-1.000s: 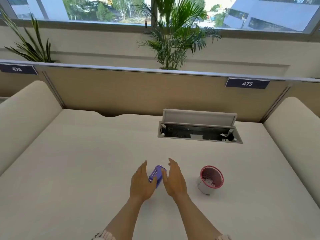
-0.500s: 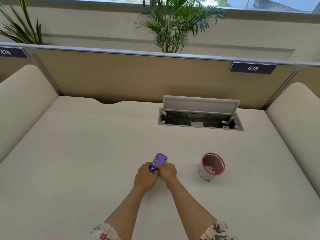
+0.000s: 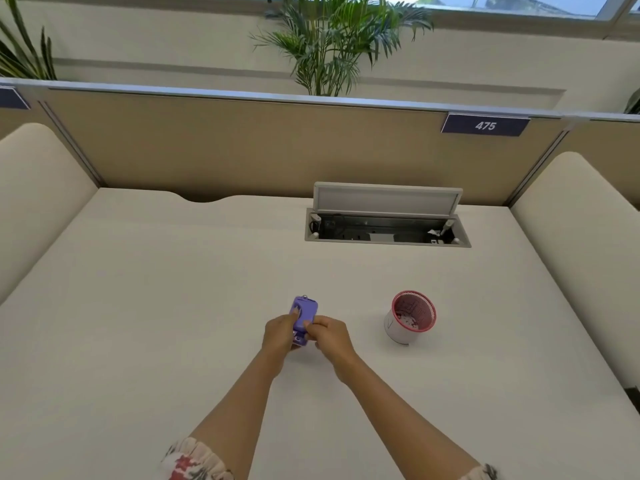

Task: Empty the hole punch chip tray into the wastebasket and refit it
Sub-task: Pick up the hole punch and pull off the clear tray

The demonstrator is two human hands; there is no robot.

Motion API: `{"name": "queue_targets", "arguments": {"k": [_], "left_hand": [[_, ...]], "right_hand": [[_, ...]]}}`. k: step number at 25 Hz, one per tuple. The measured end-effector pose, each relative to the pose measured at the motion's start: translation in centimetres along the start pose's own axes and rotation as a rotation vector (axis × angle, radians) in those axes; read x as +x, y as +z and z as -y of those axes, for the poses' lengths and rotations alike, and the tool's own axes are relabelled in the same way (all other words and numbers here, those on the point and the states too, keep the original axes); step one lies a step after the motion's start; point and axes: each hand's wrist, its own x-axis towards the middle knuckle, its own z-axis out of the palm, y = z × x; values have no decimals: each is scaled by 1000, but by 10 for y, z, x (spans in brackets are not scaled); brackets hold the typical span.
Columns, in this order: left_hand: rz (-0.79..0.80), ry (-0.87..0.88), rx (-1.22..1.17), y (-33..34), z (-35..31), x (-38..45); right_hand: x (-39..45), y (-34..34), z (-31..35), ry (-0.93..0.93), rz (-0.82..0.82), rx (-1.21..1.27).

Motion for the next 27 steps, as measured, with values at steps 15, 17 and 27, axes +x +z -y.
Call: {"name": "queue_targets", "arguments": {"k": [15,17,27], "left_hand": [[358,69,-82,8,-12,-23],[358,79,-74,9,-13,-25],[354,76,-120,15,-8,-28]], "right_hand": [[6,-60,8,-94,-40,352],[7,-60,10,-95,-65,310],[4,-61,22,50,-204,322]]}}
